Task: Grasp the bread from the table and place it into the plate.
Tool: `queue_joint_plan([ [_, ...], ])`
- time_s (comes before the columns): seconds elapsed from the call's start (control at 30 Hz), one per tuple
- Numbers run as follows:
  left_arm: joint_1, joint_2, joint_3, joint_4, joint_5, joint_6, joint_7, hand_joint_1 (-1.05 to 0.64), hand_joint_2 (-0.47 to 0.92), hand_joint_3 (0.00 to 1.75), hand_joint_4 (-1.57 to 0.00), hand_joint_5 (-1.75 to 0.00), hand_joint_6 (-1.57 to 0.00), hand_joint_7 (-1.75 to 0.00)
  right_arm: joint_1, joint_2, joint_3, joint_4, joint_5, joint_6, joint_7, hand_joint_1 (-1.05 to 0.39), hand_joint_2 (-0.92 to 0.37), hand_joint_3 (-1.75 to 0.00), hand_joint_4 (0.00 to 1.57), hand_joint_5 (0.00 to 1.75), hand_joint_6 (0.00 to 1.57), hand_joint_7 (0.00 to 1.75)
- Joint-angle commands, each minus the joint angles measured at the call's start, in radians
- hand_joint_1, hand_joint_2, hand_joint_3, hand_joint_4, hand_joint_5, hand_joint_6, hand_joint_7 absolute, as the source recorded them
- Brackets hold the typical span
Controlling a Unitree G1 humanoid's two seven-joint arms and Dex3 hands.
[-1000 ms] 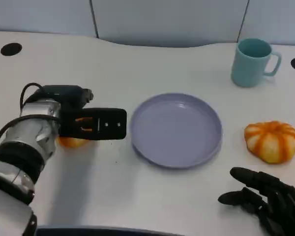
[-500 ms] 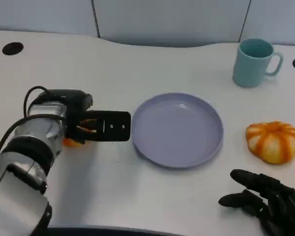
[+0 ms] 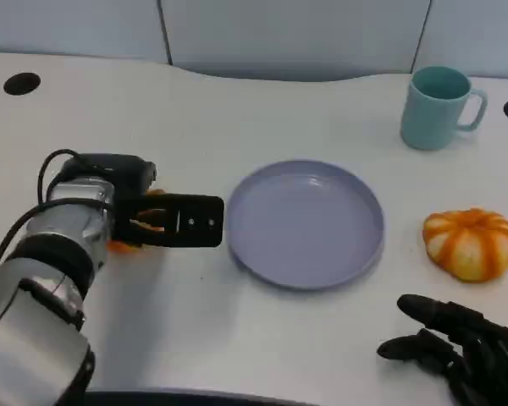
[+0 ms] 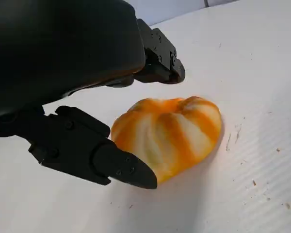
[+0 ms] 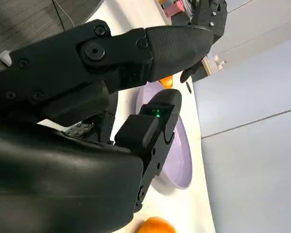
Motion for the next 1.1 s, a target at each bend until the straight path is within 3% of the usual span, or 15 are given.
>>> queue_joint_plan([
  [0.03,-0.009,-0.006,-0.005,0.013,-0.005,0.005,0.012,-0.33,0.78,0.00,-0.10,-0.11,-0.26,-0.01,0.028,-0.008,-0.001,0.001,0.000,0.018,-0.006,-0.74,-0.92,-0.30,0.61,0.93,0.92,0.01],
  [1.1,0.063,-0.020,-0.010,0.046,-0.026,0.011,0.017,-0.39,0.79,0.00,-0.19,-0.06,-0.22,0.00,0.082,-0.010,0.002,-0.078,0.006,0.039,-0.013,-0.74,-0.92,-0.31,0.61,0.98,0.93,0.01],
])
